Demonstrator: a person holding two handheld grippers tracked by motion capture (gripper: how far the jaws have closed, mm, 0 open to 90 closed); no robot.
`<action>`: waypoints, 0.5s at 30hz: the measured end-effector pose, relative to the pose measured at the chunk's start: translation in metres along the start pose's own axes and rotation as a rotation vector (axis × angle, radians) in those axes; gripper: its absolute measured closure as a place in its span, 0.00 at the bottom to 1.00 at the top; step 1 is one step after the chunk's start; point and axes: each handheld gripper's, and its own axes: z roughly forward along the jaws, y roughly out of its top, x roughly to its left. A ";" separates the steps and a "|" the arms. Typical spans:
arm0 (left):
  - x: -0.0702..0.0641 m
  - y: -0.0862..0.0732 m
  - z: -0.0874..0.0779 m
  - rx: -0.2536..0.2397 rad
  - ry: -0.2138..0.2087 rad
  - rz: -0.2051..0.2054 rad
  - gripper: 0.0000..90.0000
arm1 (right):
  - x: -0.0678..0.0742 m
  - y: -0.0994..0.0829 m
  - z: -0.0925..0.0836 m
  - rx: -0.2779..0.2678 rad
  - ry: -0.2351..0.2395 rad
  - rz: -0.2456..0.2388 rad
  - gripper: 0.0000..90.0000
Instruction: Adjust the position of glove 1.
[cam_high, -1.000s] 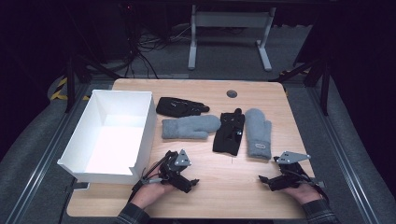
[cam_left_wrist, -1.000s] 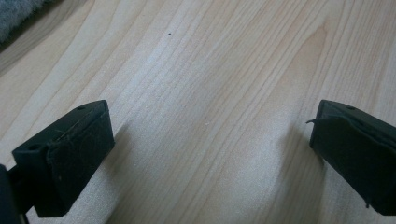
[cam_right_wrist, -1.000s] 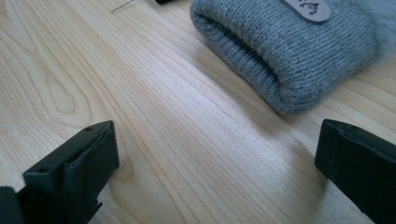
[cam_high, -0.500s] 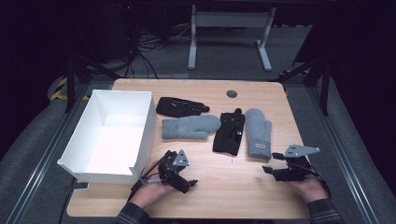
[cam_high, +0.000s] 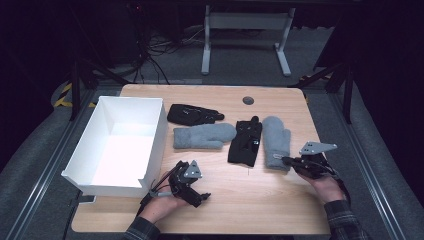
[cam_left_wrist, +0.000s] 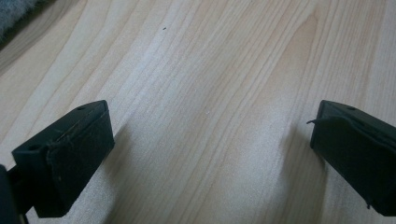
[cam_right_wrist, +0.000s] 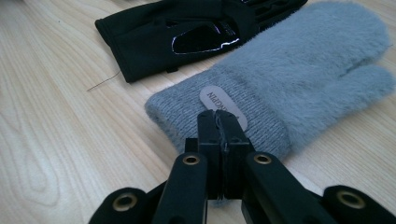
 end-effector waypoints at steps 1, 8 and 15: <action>0.000 0.000 0.000 0.000 0.000 0.000 0.00 | -0.002 0.001 0.003 0.001 0.003 -0.002 1.00; 0.000 0.000 0.000 0.000 0.003 0.001 0.00 | -0.005 0.002 0.004 -0.020 -0.014 -0.003 1.00; 0.000 0.000 0.000 0.000 0.003 0.000 0.00 | -0.004 0.001 0.010 0.026 0.020 -0.014 1.00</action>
